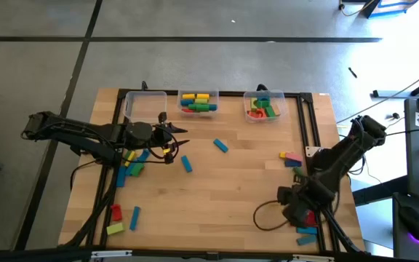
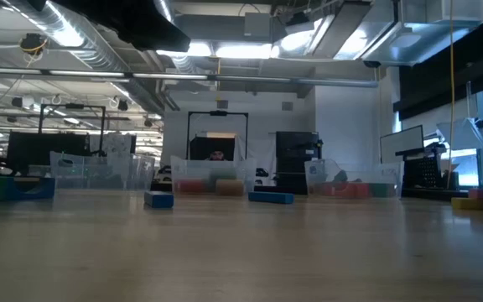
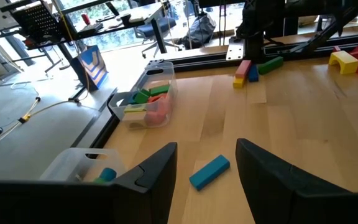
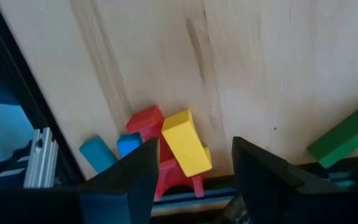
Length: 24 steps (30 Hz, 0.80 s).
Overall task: Sort blocks by size
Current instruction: Put the yellow arch block into the right transparent bin
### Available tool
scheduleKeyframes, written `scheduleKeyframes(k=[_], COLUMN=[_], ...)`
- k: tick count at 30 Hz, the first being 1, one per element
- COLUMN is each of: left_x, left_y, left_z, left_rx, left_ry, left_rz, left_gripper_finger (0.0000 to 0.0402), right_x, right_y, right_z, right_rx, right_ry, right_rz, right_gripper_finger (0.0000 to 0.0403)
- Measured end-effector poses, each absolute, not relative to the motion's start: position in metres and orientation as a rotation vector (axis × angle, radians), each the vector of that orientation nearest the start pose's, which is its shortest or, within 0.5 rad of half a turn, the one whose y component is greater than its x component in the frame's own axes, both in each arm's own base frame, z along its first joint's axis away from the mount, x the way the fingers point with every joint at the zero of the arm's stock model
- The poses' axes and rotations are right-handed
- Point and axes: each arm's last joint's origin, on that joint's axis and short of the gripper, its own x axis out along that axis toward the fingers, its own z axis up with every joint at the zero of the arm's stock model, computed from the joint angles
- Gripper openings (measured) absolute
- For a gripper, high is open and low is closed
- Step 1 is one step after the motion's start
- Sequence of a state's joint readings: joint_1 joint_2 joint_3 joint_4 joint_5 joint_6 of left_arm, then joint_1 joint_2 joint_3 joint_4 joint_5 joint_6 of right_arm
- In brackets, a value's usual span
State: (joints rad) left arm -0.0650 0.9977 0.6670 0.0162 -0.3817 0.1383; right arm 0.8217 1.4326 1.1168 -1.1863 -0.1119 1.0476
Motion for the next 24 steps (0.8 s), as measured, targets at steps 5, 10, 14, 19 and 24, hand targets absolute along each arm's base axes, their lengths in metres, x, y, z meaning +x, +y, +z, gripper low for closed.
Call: scheduleKeyframes(k=[5, 10, 14, 19, 24], left_x=[0.218, 0.218, 0.218, 0.218, 0.218], left_y=[-0.003, -0.003, -0.003, -0.003, -0.003], left_z=[0.273, 0.274, 0.274, 0.274, 0.274], left_rx=[0.210, 0.224, 0.224, 0.224, 0.224], left_ry=[0.330, 0.329, 0.329, 0.329, 0.329], left_rz=[0.292, 0.290, 0.290, 0.290, 0.290], left_gripper_finger=[0.0159, 0.0159, 0.0159, 0.0159, 0.0159], right_x=[0.151, 0.141, 0.133, 0.128, 0.128], right_y=[0.191, 0.203, 0.210, 0.213, 0.212], right_z=[0.248, 0.235, 0.219, 0.203, 0.189], right_rx=[0.203, 0.141, 0.100, 0.042, 0.050], right_ry=[1.586, 1.606, 1.647, 1.667, 1.651], right_rz=[-0.048, -0.007, 0.022, -0.001, 0.014], right_gripper_finger=[0.0197, 0.0197, 0.0197, 0.0197, 0.0197])
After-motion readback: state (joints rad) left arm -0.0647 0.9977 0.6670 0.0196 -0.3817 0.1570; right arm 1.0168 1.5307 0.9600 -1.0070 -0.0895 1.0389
